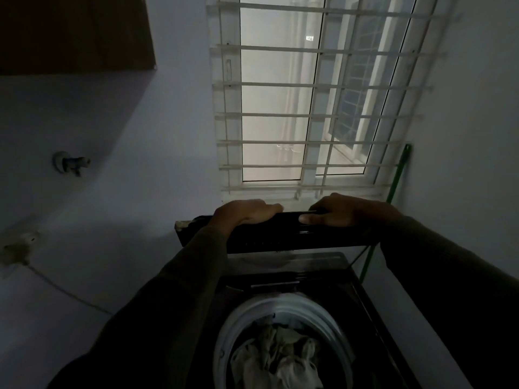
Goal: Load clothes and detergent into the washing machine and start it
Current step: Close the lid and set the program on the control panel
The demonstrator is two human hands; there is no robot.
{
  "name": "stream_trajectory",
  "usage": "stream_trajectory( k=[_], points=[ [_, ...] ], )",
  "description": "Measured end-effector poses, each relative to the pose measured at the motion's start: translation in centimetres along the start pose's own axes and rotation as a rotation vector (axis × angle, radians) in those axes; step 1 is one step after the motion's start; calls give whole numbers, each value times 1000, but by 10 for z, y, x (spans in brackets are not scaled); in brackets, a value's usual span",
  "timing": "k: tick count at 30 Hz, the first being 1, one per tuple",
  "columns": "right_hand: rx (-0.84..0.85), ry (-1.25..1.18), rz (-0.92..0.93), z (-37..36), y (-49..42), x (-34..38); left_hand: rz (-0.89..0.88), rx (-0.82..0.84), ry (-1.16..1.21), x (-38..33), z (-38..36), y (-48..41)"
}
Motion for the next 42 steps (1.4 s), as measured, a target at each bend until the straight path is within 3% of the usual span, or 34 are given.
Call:
stream_trajectory(
  k=[7, 13, 21, 27, 31, 38, 42],
  points=[
    [217, -72, -81, -28, 38, 20, -18, 128, 185, 7, -34, 36],
    [338, -52, -3, -71, 77, 41, 48, 138, 382, 28, -82, 64],
    [159, 209, 188, -145, 108, 41, 95, 35, 461, 51, -144, 89],
    [378, -1, 66, -198, 121, 32, 152, 52, 526, 72, -195, 104],
    [365, -136, 102, -218, 137, 32, 120, -60, 531, 78, -217, 119],
    [292, -114, 102, -241, 148, 40, 60, -142, 398, 88, -245, 132],
    [255, -186, -46, -265, 150, 44, 87, -180, 302, 103, -268, 131]
  ],
)
Point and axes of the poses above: each hand's wrist, its own y-axis away from the middle knuckle, its own z-axis out of the back of the hand, x = y × z, the point moved 2 cm from there along -y, towards the middle knuckle, and after that the axes turned 6 degrees about y, right-handed, at the moved point
